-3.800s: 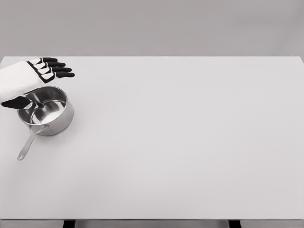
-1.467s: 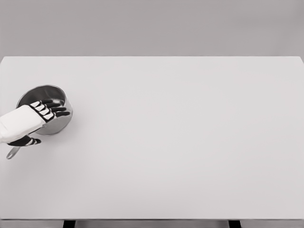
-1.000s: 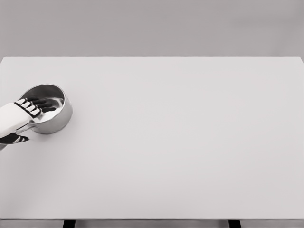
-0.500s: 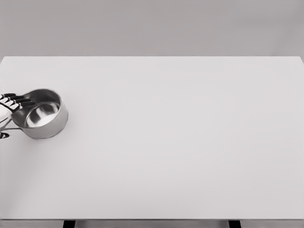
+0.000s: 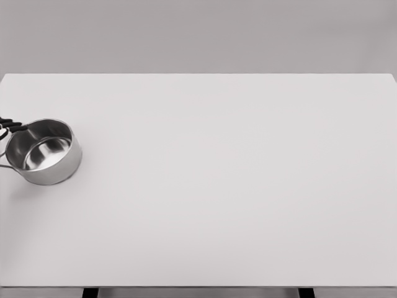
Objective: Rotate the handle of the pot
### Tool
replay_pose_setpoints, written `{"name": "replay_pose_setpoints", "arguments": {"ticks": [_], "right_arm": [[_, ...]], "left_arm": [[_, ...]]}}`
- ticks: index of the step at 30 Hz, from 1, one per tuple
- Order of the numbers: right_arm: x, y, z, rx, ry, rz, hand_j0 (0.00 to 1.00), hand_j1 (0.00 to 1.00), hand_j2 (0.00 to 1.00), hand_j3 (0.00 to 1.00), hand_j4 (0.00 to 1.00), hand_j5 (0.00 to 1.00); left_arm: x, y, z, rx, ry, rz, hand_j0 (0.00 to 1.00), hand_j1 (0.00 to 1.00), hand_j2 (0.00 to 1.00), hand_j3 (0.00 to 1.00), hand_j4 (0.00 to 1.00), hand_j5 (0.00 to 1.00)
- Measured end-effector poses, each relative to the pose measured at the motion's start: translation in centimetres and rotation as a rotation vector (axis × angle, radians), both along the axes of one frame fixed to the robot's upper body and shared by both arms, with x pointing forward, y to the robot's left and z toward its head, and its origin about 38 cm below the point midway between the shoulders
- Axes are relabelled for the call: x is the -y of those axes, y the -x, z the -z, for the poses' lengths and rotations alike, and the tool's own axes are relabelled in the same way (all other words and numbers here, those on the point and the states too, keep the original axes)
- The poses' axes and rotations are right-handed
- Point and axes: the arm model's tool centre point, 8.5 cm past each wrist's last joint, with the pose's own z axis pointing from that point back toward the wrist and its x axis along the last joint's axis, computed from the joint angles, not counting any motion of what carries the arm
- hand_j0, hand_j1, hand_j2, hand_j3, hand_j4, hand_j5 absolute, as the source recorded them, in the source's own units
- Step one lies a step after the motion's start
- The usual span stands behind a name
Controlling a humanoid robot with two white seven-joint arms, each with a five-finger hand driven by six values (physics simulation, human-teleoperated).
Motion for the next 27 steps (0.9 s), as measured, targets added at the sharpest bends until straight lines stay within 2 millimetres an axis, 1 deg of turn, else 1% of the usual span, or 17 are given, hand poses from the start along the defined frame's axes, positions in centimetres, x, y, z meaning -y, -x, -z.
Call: {"name": "replay_pose_setpoints", "arguments": {"ticks": [6, 11, 19, 23, 25, 27], "right_arm": [[0.0, 0.0, 0.0, 0.0, 0.0, 0.0, 1.0, 1.0, 1.0, 1.0, 1.0, 1.0], [0.0, 0.0, 0.0, 0.0, 0.0, 0.0, 1.0, 1.0, 1.0, 1.0, 1.0, 1.0], [0.0, 0.0, 0.0, 0.0, 0.0, 0.0, 1.0, 1.0, 1.0, 1.0, 1.0, 1.0], [0.0, 0.0, 0.0, 0.0, 0.0, 0.0, 1.0, 1.0, 1.0, 1.0, 1.0, 1.0], [0.0, 0.0, 0.0, 0.0, 0.0, 0.0, 1.0, 1.0, 1.0, 1.0, 1.0, 1.0], [0.0, 0.0, 0.0, 0.0, 0.0, 0.0, 1.0, 1.0, 1.0, 1.0, 1.0, 1.0]], "left_arm": [[-0.9, -0.3, -0.2, 0.003, -0.005, -0.026, 1.0, 1.0, 1.0, 1.0, 1.0, 1.0], [-1.7, -0.3, 0.1, -0.007, -0.006, -0.051, 1.0, 1.0, 1.0, 1.0, 1.0, 1.0], [-2.3, -0.2, 0.4, -0.016, -0.005, -0.069, 1.0, 1.0, 1.0, 1.0, 1.0, 1.0], [-2.8, -0.4, 0.4, -0.016, -0.002, -0.085, 1.0, 1.0, 1.0, 1.0, 1.0, 1.0], [-2.8, -0.8, 0.1, -0.003, -0.005, -0.087, 1.0, 1.0, 1.0, 1.0, 1.0, 1.0], [-2.8, -0.8, 0.2, -0.006, -0.011, -0.088, 1.0, 1.0, 1.0, 1.0, 1.0, 1.0]]}}
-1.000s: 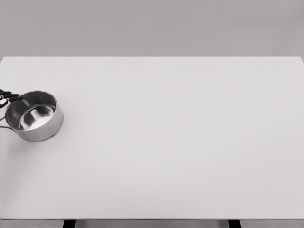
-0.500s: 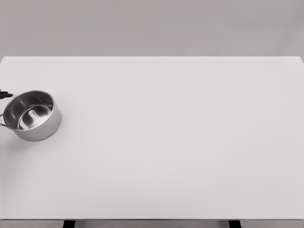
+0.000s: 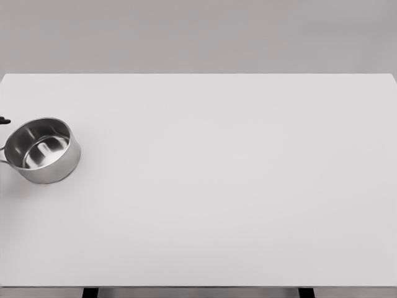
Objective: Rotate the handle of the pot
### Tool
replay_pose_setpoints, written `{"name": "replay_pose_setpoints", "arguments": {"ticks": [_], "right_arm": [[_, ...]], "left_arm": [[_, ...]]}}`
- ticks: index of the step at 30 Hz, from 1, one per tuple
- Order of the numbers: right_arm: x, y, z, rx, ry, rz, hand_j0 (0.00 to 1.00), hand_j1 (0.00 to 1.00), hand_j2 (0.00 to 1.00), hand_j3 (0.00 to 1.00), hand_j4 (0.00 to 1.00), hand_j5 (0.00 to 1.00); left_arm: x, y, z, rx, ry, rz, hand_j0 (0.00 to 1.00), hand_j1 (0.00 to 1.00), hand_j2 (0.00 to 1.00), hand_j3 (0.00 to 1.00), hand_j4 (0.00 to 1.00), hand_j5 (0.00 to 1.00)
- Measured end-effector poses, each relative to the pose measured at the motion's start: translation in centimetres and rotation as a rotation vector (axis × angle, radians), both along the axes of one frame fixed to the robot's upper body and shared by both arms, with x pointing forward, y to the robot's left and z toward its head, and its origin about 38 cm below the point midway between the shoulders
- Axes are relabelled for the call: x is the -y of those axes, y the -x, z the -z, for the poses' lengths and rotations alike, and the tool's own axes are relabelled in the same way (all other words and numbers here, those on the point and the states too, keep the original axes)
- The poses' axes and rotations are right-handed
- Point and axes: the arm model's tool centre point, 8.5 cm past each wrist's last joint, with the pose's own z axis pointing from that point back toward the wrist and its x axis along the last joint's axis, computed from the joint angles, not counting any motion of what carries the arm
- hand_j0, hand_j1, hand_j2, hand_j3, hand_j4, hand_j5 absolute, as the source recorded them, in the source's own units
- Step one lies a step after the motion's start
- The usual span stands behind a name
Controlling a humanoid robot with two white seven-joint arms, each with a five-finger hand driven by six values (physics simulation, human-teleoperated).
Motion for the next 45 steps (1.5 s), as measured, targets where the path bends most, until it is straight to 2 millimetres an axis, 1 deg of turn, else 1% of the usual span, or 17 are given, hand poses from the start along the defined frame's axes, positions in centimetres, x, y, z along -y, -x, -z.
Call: {"name": "replay_pose_setpoints", "arguments": {"ticks": [8, 11, 17, 21, 26, 29, 32, 36, 45], "right_arm": [[0.0, 0.0, 0.0, 0.0, 0.0, 0.0, 1.0, 1.0, 1.0, 1.0, 1.0, 1.0], [0.0, 0.0, 0.0, 0.0, 0.0, 0.0, 1.0, 1.0, 1.0, 1.0, 1.0, 1.0], [0.0, 0.0, 0.0, 0.0, 0.0, 0.0, 1.0, 1.0, 1.0, 1.0, 1.0, 1.0], [0.0, 0.0, 0.0, 0.0, 0.0, 0.0, 1.0, 1.0, 1.0, 1.0, 1.0, 1.0], [0.0, 0.0, 0.0, 0.0, 0.0, 0.0, 1.0, 1.0, 1.0, 1.0, 1.0, 1.0], [0.0, 0.0, 0.0, 0.0, 0.0, 0.0, 1.0, 1.0, 1.0, 1.0, 1.0, 1.0], [0.0, 0.0, 0.0, 0.0, 0.0, 0.0, 1.0, 1.0, 1.0, 1.0, 1.0, 1.0], [0.0, 0.0, 0.0, 0.0, 0.0, 0.0, 1.0, 1.0, 1.0, 1.0, 1.0, 1.0], [0.0, 0.0, 0.0, 0.0, 0.0, 0.0, 1.0, 1.0, 1.0, 1.0, 1.0, 1.0]], "left_arm": [[-0.2, -0.5, -0.3, 0.009, -0.004, -0.007, 1.0, 1.0, 1.0, 1.0, 1.0, 1.0], [-0.4, -0.6, 0.0, 0.003, -0.008, -0.017, 1.0, 1.0, 1.0, 1.0, 1.0, 1.0], [-0.3, -1.2, 0.0, 0.006, -0.016, -0.016, 1.0, 1.0, 1.0, 1.0, 1.0, 1.0], [-0.1, -2.3, -0.5, 0.025, -0.015, -0.017, 1.0, 1.0, 1.0, 1.0, 1.0, 1.0], [-0.1, -3.0, 0.0, 0.008, -0.016, -0.022, 1.0, 1.0, 1.0, 1.0, 1.0, 1.0], [0.0, -3.9, -0.5, 0.026, -0.02, -0.028, 1.0, 1.0, 1.0, 1.0, 1.0, 1.0], [-0.1, -4.3, 0.3, 0.014, -0.027, -0.042, 1.0, 1.0, 1.0, 1.0, 1.0, 1.0], [0.0, -4.5, 0.9, 0.005, -0.03, -0.046, 1.0, 1.0, 1.0, 1.0, 1.0, 1.0], [-0.1, -5.0, 0.5, 0.016, -0.029, -0.053, 1.0, 1.0, 1.0, 1.0, 1.0, 1.0]]}}
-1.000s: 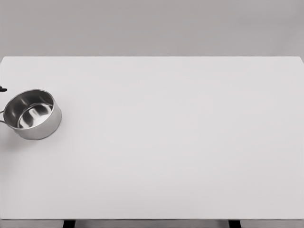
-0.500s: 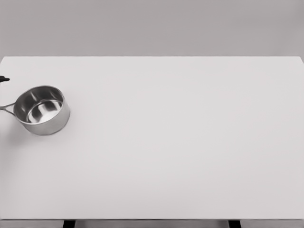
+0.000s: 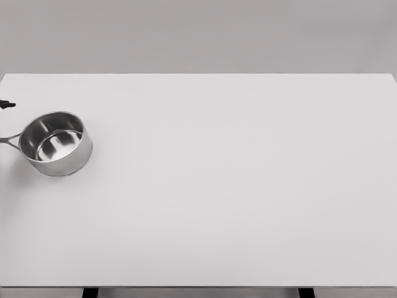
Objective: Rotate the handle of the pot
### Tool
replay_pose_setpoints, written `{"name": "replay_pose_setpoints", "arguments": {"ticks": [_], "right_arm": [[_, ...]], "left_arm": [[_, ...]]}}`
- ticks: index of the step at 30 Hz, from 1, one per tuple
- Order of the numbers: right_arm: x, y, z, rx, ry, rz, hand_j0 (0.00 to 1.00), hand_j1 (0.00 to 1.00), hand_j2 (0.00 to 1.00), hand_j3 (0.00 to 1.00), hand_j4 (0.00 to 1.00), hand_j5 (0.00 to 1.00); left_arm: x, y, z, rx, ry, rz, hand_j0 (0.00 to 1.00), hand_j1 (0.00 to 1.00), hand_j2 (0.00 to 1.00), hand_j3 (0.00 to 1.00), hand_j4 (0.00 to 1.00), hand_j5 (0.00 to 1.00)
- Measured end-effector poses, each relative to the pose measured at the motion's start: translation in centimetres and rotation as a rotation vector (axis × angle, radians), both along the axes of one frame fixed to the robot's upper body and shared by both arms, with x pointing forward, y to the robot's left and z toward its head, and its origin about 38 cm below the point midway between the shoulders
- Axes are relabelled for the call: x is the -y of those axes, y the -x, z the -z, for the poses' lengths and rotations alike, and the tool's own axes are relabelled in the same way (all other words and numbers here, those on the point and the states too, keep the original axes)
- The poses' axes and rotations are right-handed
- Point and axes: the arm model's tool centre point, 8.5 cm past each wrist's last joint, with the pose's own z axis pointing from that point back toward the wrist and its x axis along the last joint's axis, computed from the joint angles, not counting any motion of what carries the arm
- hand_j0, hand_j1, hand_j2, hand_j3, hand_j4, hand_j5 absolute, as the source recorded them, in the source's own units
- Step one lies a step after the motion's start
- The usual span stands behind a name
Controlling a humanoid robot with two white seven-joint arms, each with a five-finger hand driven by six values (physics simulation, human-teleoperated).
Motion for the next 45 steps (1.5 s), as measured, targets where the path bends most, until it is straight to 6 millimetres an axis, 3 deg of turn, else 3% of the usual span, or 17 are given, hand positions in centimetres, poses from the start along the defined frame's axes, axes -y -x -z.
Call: {"name": "replay_pose_setpoints", "arguments": {"ticks": [7, 10, 12, 22, 28, 35, 38, 45], "right_arm": [[0.0, 0.0, 0.0, 0.0, -0.001, 0.0, 1.0, 1.0, 1.0, 1.0, 1.0, 1.0], [0.0, 0.0, 0.0, 0.0, 0.0, 0.0, 1.0, 1.0, 1.0, 1.0, 1.0, 1.0], [0.0, 0.0, 0.0, 0.0, 0.0, 0.0, 1.0, 1.0, 1.0, 1.0, 1.0, 1.0], [0.0, 0.0, 0.0, 0.0, 0.0, 0.0, 1.0, 1.0, 1.0, 1.0, 1.0, 1.0], [0.0, 0.0, 0.0, 0.0, 0.0, 0.0, 1.0, 1.0, 1.0, 1.0, 1.0, 1.0], [0.0, 0.0, 0.0, 0.0, -0.001, 0.0, 1.0, 1.0, 1.0, 1.0, 1.0, 1.0], [0.0, 0.0, 0.0, 0.0, 0.0, 0.0, 1.0, 1.0, 1.0, 1.0, 1.0, 1.0], [0.0, 0.0, 0.0, 0.0, 0.0, 0.0, 1.0, 1.0, 1.0, 1.0, 1.0, 1.0]], "left_arm": [[-0.4, -0.5, -0.2, 0.0, 0.0, -0.012, 1.0, 1.0, 1.0, 1.0, 1.0, 1.0], [0.1, -1.4, -1.3, 0.023, -0.006, 0.001, 1.0, 1.0, 1.0, 1.0, 1.0, 1.0], [0.4, -1.4, -0.8, 0.009, -0.009, 0.01, 1.0, 1.0, 1.0, 1.0, 1.0, 1.0], [0.7, -0.2, 0.0, -0.019, 0.003, 0.035, 1.0, 1.0, 1.0, 1.0, 1.0, 1.0], [3.3, 1.8, -1.4, -0.009, 0.035, 0.15, 1.0, 1.0, 1.0, 1.0, 1.0, 1.0], [9.0, 2.1, -7.1, 0.116, 0.091, 0.345, 1.0, 1.0, 1.0, 1.0, 1.0, 1.0], [11.2, 1.1, -9.6, 0.208, 0.134, 0.397, 1.0, 1.0, 1.0, 1.0, 1.0, 1.0], [15.3, 0.2, -7.5, 0.19, 0.222, 0.453, 1.0, 1.0, 1.0, 1.0, 1.0, 1.0]]}}
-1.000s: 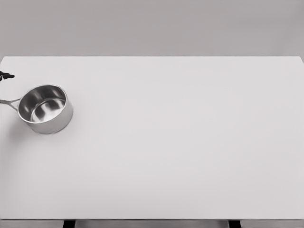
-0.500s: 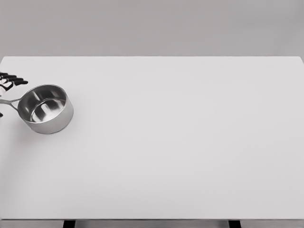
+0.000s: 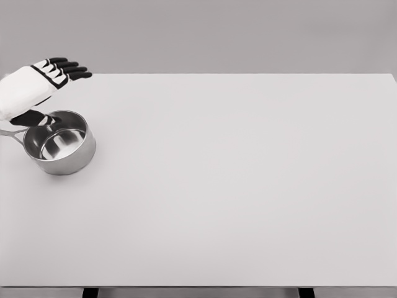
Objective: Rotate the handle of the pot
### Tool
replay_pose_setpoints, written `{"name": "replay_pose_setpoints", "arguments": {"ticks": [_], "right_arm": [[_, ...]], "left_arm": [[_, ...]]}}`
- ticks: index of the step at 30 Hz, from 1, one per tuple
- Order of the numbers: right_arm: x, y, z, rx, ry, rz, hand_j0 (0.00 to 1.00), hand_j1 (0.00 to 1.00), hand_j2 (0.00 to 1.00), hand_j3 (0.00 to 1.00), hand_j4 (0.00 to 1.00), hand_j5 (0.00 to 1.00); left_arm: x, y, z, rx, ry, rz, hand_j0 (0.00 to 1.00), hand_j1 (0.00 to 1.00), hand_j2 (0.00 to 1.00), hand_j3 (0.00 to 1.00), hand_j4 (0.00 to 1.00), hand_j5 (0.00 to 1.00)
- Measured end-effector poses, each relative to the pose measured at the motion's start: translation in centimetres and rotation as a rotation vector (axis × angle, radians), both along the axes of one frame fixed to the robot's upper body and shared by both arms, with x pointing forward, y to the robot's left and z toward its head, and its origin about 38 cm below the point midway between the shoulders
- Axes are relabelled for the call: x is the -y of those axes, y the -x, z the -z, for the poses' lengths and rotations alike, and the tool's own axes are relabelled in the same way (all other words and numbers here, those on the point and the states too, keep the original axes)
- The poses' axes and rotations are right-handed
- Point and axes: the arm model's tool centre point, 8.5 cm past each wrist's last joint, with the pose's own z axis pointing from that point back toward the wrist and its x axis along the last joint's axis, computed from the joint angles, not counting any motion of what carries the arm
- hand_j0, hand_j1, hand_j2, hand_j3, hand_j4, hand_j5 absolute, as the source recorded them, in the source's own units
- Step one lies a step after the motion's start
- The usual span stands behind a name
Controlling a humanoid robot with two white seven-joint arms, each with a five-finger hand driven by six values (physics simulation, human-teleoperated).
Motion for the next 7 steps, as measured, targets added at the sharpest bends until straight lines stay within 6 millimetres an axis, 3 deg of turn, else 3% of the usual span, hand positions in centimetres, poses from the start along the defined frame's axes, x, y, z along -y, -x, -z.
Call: {"name": "replay_pose_setpoints", "arguments": {"ticks": [7], "right_arm": [[0.0, 0.0, 0.0, 0.0, 0.0, 0.0, 1.0, 1.0, 1.0, 1.0, 1.0, 1.0]], "left_arm": [[0.77, -0.22, 0.53, -0.026, -0.001, 0.014, 1.0, 1.0, 1.0, 1.0, 1.0, 1.0]]}}
